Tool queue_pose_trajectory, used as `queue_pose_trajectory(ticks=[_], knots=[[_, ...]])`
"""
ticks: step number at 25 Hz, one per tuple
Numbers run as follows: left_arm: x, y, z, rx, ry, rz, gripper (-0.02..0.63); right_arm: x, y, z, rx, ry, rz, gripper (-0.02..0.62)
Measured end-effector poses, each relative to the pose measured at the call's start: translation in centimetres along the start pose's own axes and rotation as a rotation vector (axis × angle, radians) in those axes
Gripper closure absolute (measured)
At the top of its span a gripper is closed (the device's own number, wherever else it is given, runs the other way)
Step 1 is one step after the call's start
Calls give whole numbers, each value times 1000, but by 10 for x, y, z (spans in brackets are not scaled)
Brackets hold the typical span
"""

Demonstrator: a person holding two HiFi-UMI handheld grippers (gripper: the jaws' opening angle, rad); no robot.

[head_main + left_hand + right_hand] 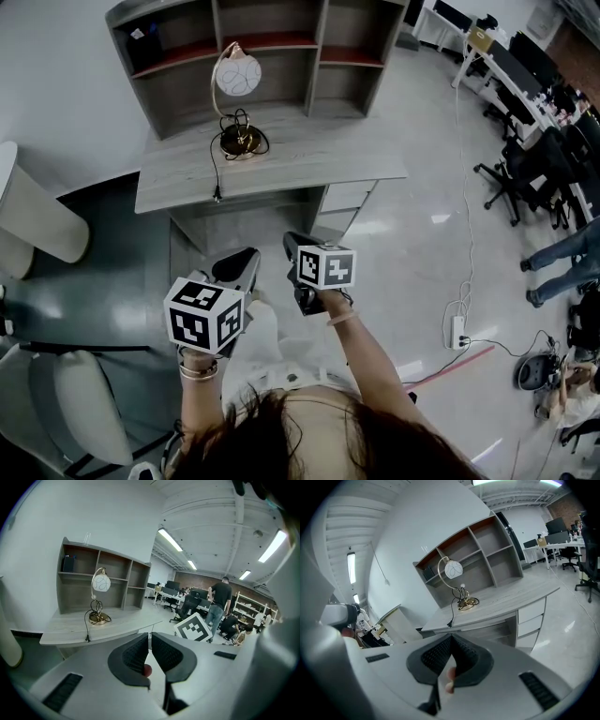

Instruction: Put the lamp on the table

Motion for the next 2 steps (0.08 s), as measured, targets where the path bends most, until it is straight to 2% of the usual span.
queue_pose_trajectory(ticks=[2], knots=[[-1,-4,-1,-1,-9,-2,575,1,-1,-4,1,2,-2,572]])
Point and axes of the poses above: the fingertips, and each gripper's own axes: z forward along the fingers, y to its left, x out of its underside, the point moved 3 cm from there along -z, backward along the fingers, and after that the axes turned 4 degrees about -y, right-handed, at the moved point
